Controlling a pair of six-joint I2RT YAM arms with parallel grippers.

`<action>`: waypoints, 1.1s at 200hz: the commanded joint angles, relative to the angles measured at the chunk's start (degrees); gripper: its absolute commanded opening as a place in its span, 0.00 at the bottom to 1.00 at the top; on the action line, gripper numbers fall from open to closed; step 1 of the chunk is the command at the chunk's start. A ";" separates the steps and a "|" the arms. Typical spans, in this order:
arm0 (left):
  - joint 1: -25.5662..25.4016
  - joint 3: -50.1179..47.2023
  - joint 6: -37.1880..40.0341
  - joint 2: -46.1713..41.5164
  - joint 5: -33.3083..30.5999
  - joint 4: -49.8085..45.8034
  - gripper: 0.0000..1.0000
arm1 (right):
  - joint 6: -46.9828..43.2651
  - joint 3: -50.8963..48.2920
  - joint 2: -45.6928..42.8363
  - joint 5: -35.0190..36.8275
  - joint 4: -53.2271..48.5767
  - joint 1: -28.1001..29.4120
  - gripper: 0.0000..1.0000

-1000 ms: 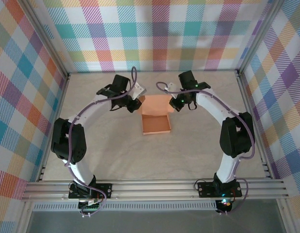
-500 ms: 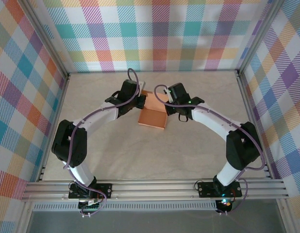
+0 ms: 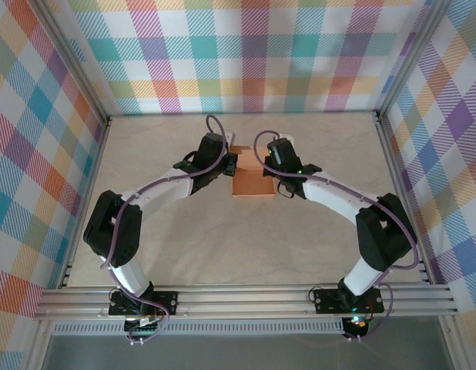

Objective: Fold the paper box

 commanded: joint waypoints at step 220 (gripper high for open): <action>-8.70 -18.99 -2.54 0.92 -8.97 25.90 0.00 | -2.55 -22.46 -3.99 -0.36 35.77 5.92 0.00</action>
